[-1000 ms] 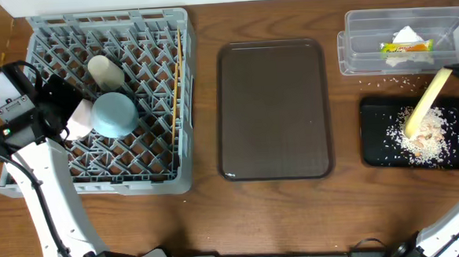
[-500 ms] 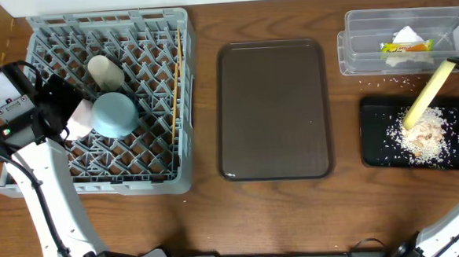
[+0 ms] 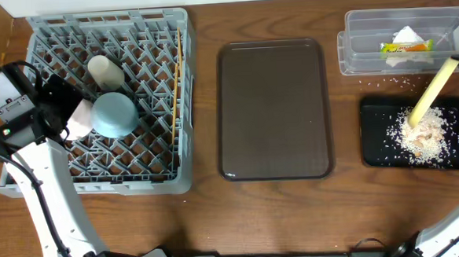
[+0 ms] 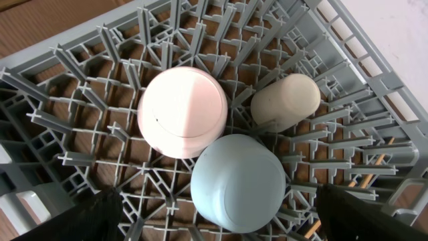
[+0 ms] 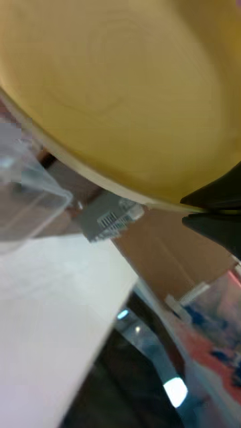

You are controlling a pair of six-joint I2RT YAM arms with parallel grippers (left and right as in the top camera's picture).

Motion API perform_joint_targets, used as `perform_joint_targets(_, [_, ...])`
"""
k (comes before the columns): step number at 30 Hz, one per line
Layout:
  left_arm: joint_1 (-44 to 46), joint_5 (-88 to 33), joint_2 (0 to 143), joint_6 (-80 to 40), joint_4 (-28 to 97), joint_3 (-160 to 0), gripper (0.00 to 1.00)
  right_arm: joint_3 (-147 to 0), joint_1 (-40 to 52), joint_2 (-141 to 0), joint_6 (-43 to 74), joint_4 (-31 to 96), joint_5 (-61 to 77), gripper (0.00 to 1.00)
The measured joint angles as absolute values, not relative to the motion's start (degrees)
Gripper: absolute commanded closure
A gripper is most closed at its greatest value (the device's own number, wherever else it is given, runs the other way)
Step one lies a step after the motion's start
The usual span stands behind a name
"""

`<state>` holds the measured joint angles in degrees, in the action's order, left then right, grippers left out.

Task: Sort waste into correct bins and load items into the dishwasher
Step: 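Tilt the yellow plate to dump the rice onto the black tray, then carry the emptied yellow plate left and set it on the brown tray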

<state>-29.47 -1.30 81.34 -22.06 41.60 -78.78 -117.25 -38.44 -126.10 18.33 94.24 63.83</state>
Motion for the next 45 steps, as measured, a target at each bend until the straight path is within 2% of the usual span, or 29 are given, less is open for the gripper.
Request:
perform_joint_targets(15, [-29.47, -1.30, 81.34, -22.06, 41.60, -78.78, 0.06, -116.77, -40.49, -125.16, 18.68, 96.66, 63.18, 0.99])
perform_joint_targets(25, [-29.47, -1.30, 81.34, -22.06, 41.60, -78.78, 0.06, -116.03, -40.18, -124.99, 16.86, 97.36, 67.75, 0.98])
perform_joint_targets(35, [-29.47, -1.30, 81.34, -22.06, 41.60, -78.78, 0.06, -115.74, -29.82, -121.75, 16.27, 97.14, 73.10, 0.99])
perform_joint_targets(40, [-29.47, -1.28, 81.34, -22.06, 41.60, -78.78, 0.06, -115.72, -21.47, -118.61, 16.47, 90.72, 76.60, 0.99])
perform_joint_targets(45, [-29.47, -1.30, 81.34, -22.06, 41.58, -78.78, 0.06, -115.70, -12.32, -117.16, 26.11, 67.05, 77.34, 0.99])
